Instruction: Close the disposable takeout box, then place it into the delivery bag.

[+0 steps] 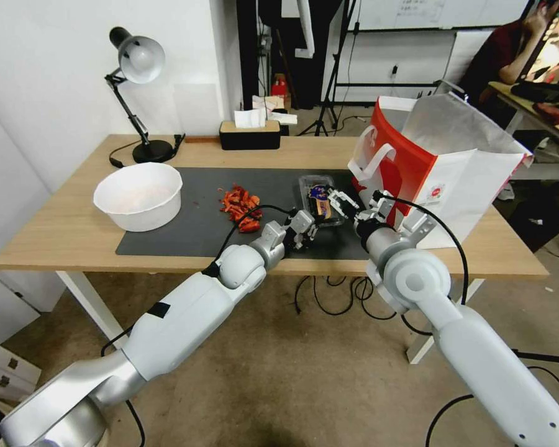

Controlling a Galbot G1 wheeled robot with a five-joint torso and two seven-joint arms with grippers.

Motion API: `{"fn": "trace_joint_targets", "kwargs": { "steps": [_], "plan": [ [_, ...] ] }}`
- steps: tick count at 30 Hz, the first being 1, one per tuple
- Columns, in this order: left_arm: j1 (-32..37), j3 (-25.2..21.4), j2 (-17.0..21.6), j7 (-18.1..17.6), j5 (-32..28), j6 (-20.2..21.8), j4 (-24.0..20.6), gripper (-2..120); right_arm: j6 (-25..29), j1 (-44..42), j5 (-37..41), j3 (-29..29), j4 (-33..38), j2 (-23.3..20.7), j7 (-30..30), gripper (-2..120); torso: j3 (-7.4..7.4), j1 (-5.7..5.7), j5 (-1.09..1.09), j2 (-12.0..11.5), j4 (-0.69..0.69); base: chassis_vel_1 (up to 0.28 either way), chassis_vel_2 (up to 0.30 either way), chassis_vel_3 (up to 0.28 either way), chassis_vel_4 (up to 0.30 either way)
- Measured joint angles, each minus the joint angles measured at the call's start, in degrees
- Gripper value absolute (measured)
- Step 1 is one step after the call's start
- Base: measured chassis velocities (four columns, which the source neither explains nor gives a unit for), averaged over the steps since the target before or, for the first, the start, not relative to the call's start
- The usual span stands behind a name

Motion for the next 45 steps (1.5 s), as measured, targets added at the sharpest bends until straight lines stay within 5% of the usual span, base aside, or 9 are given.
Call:
{"fn": "trace_joint_targets", "kwargs": {
  "steps": [45],
  "plan": [
    [-1.08,1.06,1.63,0.5,-0.24,-0.09,-0.94,0,-17.08,14.25,4.3,-5.82,-12.75,0.86,1.15,100,0.01,0.01,0.0,0.0,0.0,0.0,0.0,0.0,0.0]
  ]
}}
